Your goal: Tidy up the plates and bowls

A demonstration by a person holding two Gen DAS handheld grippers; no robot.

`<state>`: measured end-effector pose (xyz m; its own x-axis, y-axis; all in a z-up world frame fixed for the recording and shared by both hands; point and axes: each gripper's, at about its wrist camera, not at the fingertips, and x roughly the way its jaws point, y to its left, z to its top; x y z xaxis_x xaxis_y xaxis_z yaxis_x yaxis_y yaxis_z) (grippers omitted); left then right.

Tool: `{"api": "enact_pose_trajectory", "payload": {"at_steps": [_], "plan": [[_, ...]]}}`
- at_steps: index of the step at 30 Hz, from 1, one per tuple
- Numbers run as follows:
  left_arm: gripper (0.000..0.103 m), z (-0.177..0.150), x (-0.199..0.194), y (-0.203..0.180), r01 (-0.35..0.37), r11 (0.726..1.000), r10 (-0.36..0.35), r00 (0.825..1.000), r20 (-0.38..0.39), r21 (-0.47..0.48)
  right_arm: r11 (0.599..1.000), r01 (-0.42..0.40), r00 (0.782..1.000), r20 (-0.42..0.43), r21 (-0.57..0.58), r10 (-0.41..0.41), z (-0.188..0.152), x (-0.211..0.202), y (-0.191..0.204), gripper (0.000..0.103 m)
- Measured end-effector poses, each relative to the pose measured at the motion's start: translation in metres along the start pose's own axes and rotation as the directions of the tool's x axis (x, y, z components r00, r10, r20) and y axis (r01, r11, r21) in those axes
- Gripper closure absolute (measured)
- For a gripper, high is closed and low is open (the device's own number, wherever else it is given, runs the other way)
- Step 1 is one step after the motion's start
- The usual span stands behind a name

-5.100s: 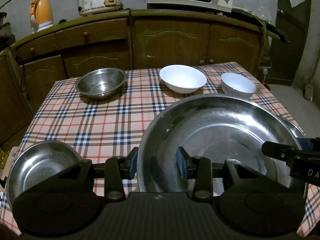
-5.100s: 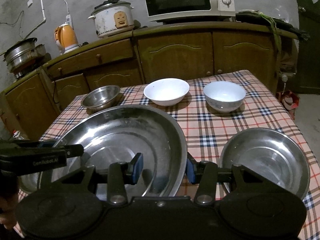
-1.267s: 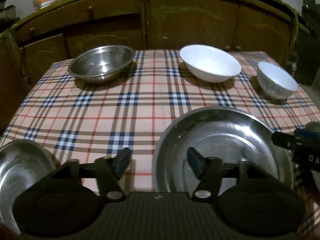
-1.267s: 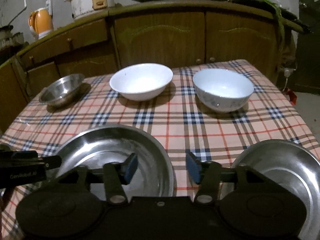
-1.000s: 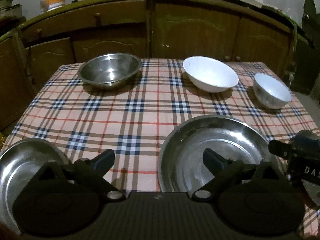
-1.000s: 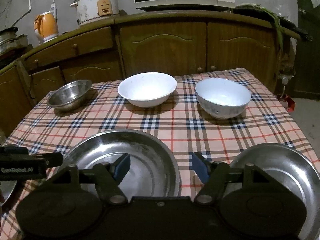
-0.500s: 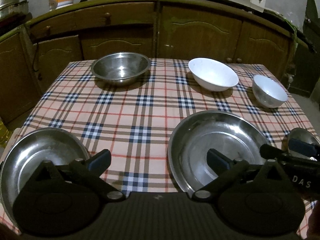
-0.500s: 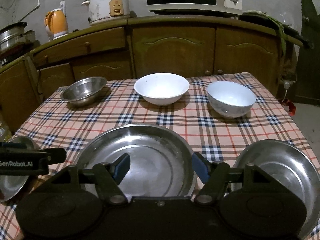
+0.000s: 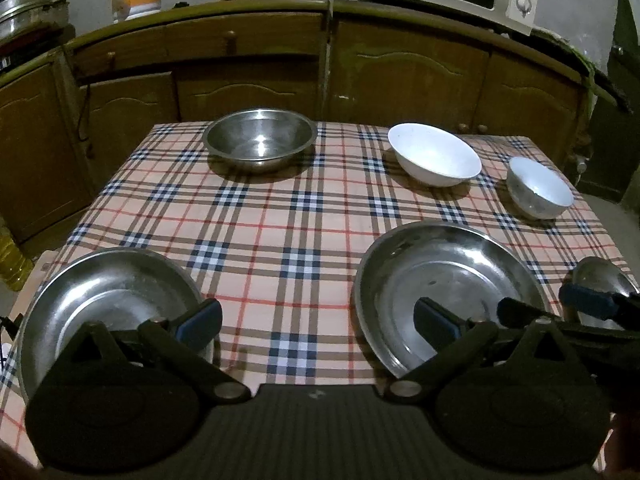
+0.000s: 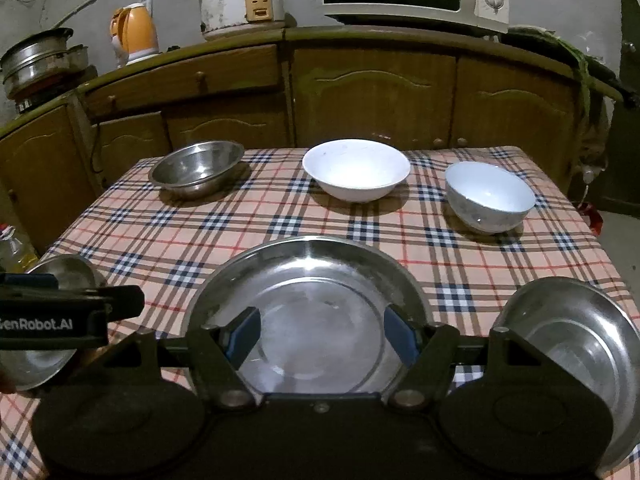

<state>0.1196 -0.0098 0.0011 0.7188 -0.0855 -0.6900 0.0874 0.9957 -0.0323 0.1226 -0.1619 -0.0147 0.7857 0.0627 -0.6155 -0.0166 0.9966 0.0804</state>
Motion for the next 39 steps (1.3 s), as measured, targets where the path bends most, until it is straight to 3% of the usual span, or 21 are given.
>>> {"api": "enact_pose_trajectory", "payload": {"at_steps": [39], "plan": [[0.0, -0.005, -0.027, 0.039, -0.052, 0.997, 0.055, 0.997, 0.05, -0.052, 0.985, -0.146, 0.989, -0.031, -0.097, 0.144, -0.004, -0.006, 0.065, 0.022]]}}
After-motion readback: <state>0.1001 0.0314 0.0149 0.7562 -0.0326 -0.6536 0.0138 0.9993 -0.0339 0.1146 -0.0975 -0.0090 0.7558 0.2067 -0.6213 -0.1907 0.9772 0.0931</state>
